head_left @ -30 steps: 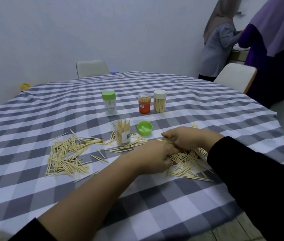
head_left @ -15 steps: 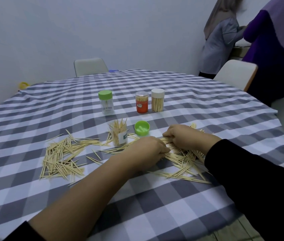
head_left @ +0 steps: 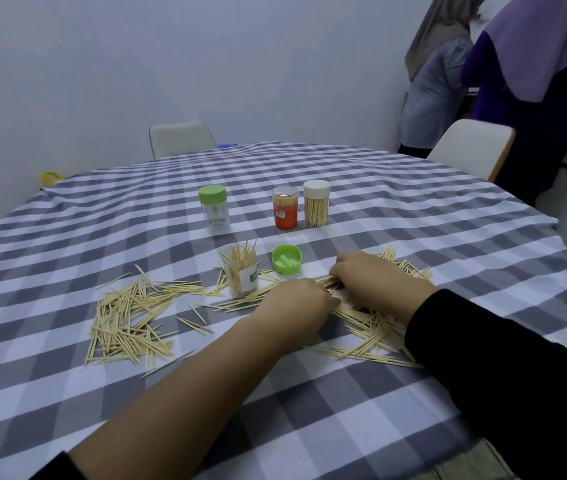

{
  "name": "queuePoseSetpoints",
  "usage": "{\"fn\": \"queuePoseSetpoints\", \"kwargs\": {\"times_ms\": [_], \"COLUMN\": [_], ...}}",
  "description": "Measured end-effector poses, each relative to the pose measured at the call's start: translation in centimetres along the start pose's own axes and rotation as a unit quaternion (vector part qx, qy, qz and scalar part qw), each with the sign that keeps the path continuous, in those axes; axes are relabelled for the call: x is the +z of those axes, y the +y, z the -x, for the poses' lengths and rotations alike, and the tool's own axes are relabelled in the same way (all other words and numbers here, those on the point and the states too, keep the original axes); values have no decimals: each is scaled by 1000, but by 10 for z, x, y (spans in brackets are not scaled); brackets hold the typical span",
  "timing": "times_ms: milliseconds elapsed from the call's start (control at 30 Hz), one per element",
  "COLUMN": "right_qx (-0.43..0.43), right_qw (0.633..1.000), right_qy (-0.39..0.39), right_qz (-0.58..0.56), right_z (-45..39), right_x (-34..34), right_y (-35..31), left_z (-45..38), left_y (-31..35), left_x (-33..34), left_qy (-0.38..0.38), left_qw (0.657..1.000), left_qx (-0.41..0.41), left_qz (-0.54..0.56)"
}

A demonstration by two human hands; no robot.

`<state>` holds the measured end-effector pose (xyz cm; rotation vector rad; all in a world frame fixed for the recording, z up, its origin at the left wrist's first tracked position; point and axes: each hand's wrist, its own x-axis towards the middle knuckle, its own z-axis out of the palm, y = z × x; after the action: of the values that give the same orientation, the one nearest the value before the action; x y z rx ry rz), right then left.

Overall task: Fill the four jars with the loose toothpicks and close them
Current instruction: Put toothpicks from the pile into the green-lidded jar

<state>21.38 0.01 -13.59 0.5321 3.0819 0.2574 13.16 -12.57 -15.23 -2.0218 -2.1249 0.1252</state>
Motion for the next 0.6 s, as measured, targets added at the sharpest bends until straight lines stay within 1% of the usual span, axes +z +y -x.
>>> {"fn": "queuePoseSetpoints", "kwargs": {"times_ms": [100, 200, 300, 367, 467, 533, 600], "right_qx": [20, 54, 102, 116, 136, 145, 153], "right_qw": [1000, 998, 988, 976, 944, 913, 874], "right_qy": [11, 16, 19, 37, 72, 97, 119], "right_qz": [-4, -38, -113, -181, -293, -369, -445], "right_z": [1, 1, 0, -2, -6, -10, -13], "right_x": [-2, -6, -12, -13, -16, -20, -26], "right_y": [2, 4, 4, 6, 5, 3, -2], "left_z": [3, 6, 11, 15, 20, 23, 25], "left_y": [1, -5, -11, -16, -22, -28, -36], "left_x": [-1, 3, 6, 5, 1, -1, -5], "left_qy": [24, 57, 103, 144, 206, 239, 261], "left_qw": [1000, 998, 993, 984, 966, 950, 937], "left_qx": [5, 25, 22, 3, -45, -90, -130], "left_qz": [-9, 4, 62, 105, 150, 177, 191]}}
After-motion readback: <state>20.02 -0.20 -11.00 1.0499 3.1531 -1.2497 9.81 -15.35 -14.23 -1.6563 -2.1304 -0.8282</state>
